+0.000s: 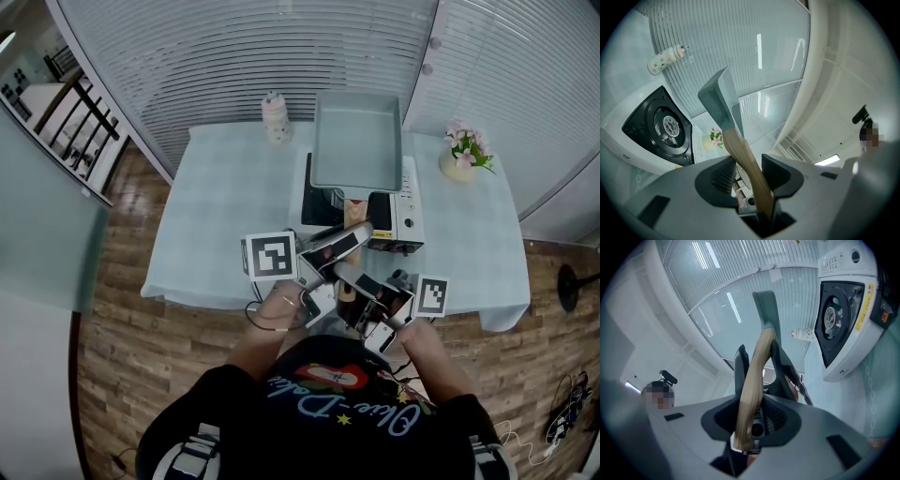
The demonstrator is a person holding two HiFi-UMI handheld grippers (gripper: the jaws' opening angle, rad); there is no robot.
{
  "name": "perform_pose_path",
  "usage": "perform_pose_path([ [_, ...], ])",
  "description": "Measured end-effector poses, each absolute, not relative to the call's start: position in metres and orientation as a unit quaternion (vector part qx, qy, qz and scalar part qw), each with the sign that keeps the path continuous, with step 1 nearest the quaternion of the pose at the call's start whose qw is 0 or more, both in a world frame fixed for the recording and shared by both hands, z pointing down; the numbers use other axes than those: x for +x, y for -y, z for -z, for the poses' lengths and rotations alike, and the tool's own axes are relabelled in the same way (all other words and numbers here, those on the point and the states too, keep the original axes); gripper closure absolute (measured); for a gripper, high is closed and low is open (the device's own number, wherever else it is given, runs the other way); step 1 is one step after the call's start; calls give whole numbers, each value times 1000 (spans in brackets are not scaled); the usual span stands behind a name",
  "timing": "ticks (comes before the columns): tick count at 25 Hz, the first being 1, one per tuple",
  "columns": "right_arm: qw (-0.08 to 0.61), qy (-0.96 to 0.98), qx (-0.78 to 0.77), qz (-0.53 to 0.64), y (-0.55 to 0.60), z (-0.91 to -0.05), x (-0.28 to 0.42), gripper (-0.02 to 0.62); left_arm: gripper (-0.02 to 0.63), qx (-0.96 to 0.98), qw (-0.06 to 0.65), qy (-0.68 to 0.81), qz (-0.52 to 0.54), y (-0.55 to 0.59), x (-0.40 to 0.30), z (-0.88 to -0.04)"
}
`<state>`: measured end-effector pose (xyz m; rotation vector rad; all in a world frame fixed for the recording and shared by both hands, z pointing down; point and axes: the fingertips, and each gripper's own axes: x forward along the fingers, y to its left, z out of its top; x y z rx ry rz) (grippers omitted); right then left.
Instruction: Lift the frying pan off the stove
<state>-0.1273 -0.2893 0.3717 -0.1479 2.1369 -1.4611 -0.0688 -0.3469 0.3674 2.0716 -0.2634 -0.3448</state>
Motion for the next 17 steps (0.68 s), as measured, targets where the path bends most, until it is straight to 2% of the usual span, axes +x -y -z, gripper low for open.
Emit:
perform_pose_path([
  [17, 270, -793, -57, 543, 290, -371, -128, 503, 449, 851, 493, 110, 143, 348, -70, -367],
])
